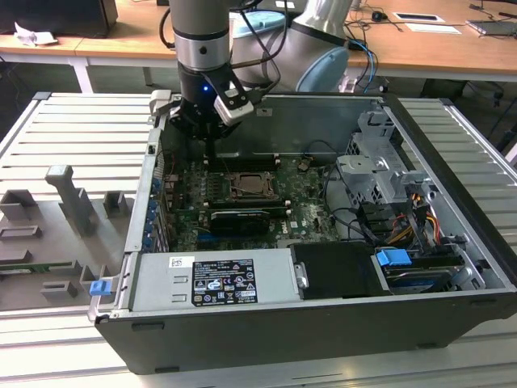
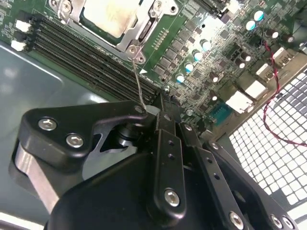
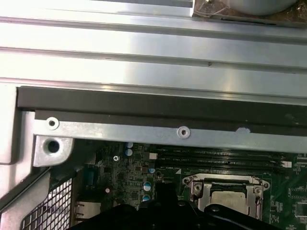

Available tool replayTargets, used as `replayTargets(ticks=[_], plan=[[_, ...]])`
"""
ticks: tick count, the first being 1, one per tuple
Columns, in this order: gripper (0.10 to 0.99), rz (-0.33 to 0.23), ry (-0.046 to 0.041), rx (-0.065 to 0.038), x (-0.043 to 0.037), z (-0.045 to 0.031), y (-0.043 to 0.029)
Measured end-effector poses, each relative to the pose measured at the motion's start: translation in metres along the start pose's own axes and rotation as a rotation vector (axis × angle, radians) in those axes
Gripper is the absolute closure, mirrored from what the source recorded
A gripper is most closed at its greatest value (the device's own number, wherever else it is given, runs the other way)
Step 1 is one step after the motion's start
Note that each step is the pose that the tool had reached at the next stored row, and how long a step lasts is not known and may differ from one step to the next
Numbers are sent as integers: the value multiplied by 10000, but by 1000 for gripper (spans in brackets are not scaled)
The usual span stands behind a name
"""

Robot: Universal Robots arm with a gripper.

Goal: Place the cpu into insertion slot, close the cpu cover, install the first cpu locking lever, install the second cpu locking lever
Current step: 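Install the first cpu locking lever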

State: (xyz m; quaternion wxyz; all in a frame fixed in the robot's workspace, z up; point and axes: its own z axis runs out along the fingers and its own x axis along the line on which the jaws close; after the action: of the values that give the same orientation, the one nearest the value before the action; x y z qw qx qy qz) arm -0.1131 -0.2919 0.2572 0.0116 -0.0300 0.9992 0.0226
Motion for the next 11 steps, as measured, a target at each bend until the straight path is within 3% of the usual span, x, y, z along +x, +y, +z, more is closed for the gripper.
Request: replayTargets(ticks=[11], plan=[[980,174,16,2,-258,10,-15]])
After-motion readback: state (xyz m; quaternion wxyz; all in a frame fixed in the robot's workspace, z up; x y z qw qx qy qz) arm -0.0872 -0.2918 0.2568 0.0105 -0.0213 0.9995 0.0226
